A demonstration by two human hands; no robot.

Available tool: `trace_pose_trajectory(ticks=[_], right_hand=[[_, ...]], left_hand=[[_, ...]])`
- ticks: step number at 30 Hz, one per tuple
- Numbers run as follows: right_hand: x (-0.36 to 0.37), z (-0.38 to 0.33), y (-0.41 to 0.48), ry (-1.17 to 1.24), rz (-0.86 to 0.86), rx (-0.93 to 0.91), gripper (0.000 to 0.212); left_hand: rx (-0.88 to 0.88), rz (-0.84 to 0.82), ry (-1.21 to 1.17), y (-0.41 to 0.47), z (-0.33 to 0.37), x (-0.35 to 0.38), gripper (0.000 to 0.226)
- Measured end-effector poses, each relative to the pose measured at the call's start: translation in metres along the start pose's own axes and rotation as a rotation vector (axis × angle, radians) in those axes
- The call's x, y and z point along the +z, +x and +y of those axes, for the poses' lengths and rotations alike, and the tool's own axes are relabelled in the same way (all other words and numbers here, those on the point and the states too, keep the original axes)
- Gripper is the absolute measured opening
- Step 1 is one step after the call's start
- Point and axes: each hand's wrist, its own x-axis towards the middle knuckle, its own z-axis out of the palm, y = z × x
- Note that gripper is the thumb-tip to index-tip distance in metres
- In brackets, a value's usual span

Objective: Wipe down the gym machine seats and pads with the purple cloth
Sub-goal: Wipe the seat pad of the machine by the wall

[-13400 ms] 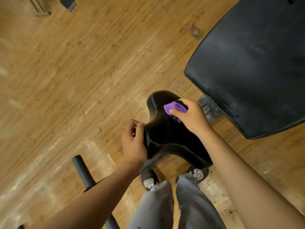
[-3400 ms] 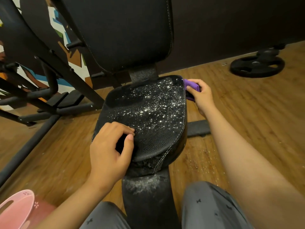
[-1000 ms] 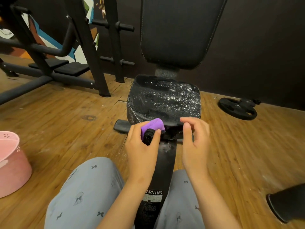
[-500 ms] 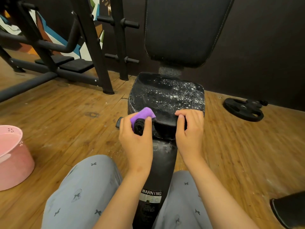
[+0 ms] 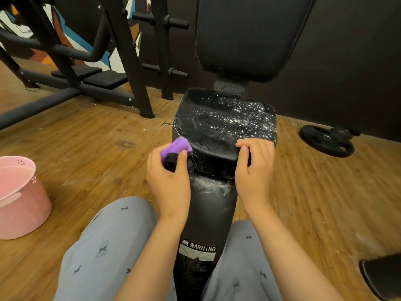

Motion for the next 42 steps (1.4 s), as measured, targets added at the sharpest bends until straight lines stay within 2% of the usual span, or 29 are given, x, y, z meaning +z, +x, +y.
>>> trace_pose_trajectory(ticks=[3, 6, 8, 11, 13, 16, 19, 24, 30, 33, 37, 39, 42], right_hand=[[0.003, -0.003, 0.000, -0.005, 0.034, 0.018, 0.025], [0.003, -0.004, -0.001, -0.018, 0.041, 0.006, 0.025], [0.003, -0.003, 0.000, -0.018, 0.034, 0.007, 0.025], [0.000, -0.003, -0.001, -0.016, 0.026, -0.005, 0.024], [0.000, -0.004, 0.000, -0.014, 0.011, 0.002, 0.024], [-0.001, -0.005, 0.001, -0.020, -0.012, 0.012, 0.024], [-0.006, -0.007, 0.004, -0.036, -0.071, 0.016, 0.021], [-0.010, -0.022, 0.026, -0.033, -0.129, 0.015, 0.018], [0.010, -0.031, 0.048, -0.090, -0.248, -0.031, 0.016], [0.015, -0.029, 0.041, -0.180, -0.262, -0.075, 0.014], [0.010, -0.030, 0.039, -0.220, -0.275, -0.107, 0.014], [0.010, -0.031, 0.038, -0.244, -0.281, -0.115, 0.014], [0.012, -0.033, 0.038, -0.255, -0.280, -0.115, 0.014]], left_hand=[[-0.021, -0.058, 0.006, -0.017, 0.001, 0.000, 0.023], [-0.023, -0.257, 0.022, -0.041, -0.004, -0.003, 0.024], [0.035, -0.315, 0.074, -0.039, -0.001, -0.002, 0.029], [0.072, -0.205, 0.065, -0.022, 0.006, -0.003, 0.024], [0.023, -0.129, -0.003, -0.001, 0.003, -0.003, 0.013], [-0.063, -0.065, -0.055, 0.036, 0.004, 0.001, 0.010], [-0.090, -0.123, -0.060, 0.042, 0.008, 0.001, 0.010], [-0.109, -0.315, -0.083, -0.003, -0.010, -0.012, 0.013], [-0.101, -0.346, -0.099, 0.019, -0.010, -0.011, 0.020], [-0.110, -0.322, -0.134, 0.015, -0.013, -0.009, 0.017], [-0.371, -0.118, -0.316, 0.023, -0.006, 0.005, 0.012], [-0.370, -0.080, -0.295, 0.043, -0.009, 0.010, 0.015], [-0.325, -0.137, -0.204, 0.074, -0.015, 0.011, 0.013]])
